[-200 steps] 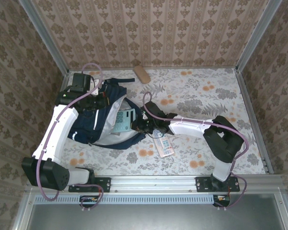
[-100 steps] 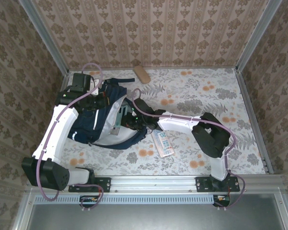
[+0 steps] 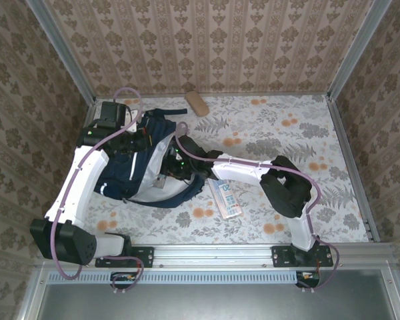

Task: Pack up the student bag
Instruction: Place the calculator in the student bag, then pick up the pencil pouch from the center of the table.

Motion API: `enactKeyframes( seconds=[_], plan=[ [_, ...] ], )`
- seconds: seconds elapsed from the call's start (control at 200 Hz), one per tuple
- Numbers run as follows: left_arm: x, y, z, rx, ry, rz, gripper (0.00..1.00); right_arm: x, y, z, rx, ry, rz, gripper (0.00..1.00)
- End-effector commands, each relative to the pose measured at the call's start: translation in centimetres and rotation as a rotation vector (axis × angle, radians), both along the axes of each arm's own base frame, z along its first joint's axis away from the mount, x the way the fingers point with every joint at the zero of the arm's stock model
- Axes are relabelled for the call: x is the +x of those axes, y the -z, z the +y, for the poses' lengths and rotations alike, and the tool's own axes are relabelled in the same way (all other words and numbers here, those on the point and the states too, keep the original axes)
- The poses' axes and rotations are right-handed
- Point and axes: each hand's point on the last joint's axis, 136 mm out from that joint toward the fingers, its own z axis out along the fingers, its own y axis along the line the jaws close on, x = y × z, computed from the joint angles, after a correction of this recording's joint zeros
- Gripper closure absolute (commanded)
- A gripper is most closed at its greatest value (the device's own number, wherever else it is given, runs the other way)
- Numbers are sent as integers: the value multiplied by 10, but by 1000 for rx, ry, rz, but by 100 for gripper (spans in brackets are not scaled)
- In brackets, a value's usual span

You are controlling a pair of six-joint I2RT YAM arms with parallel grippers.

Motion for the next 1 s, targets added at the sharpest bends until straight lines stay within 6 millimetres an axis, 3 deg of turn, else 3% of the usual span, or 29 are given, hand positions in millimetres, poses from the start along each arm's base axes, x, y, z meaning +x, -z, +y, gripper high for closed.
enactKeyframes(
  seconds=[0.0, 0.125, 0.185, 0.355, 0.59, 0.745, 0.875, 0.995],
  plan=[
    [-1, -30, -11, -61, 33, -86, 100, 0, 4, 8, -9, -27, -1, 64],
    [-2, -31, -10, -58, 33, -88, 100, -5, 8, -6, -39, -17, -2, 60],
    [-2, -32, -10, -56, 32, -90, 100, -7, 8, -19, -73, -8, -14, 44],
    [-1, -33, -9, -53, 32, -93, 100, -15, 6, -56, -148, -3, -32, 27],
    [-3, -33, -8, -49, 40, -91, 100, -29, -10, -102, -253, -11, -78, 22],
    [-5, -33, -8, -44, 51, -91, 100, -44, -25, -147, -382, -14, -162, 23],
    [-6, -34, -8, -46, 53, -92, 100, -61, -4, -194, -515, -9, -142, 23],
    [-6, -36, -8, -49, 55, -95, 100, -81, 18, -225, -595, -11, -121, 26]
  ],
)
